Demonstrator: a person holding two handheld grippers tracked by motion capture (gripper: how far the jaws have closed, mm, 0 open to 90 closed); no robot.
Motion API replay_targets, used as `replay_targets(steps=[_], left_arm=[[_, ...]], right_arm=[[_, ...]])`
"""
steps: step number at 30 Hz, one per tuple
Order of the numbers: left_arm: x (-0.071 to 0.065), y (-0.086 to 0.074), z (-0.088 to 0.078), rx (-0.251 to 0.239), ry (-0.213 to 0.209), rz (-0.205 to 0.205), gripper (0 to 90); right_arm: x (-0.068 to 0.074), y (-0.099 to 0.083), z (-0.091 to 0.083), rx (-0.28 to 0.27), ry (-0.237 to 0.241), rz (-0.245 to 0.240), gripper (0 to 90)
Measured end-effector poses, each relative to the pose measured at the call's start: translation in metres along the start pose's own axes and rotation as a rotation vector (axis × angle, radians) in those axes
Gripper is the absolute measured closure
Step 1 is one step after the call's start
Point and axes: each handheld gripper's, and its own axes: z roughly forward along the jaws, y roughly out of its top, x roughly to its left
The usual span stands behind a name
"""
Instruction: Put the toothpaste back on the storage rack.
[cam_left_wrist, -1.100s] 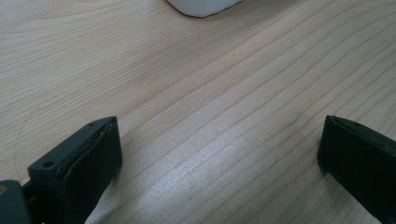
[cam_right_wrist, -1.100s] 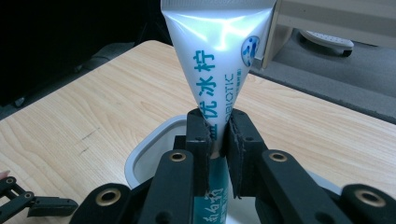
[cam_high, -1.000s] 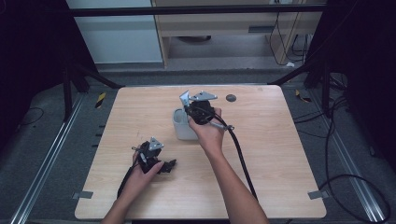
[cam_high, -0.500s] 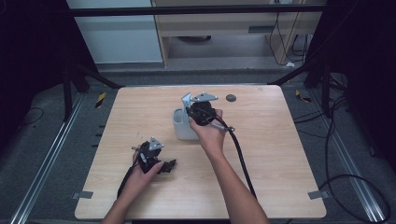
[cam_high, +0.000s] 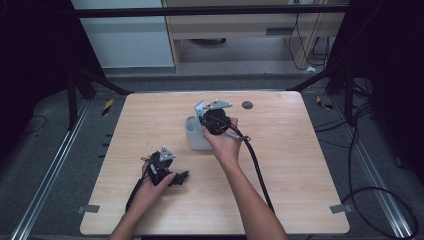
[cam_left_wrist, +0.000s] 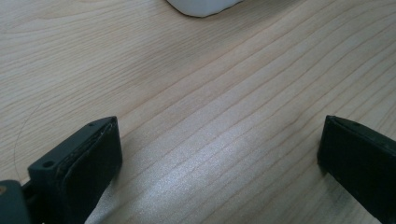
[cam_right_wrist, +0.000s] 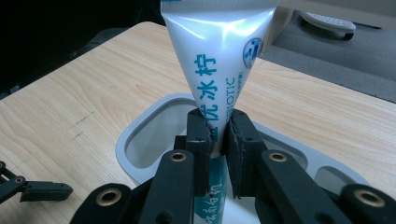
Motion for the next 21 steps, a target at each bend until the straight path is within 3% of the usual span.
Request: replay_targets(steps=[21], left_arm=[[0.0, 0.0, 0.0, 0.0, 0.0, 0.0, 0.0]], right_arm=[[0.0005, 0.001, 0.0028, 0.015, 0.0, -0.003, 80.0]])
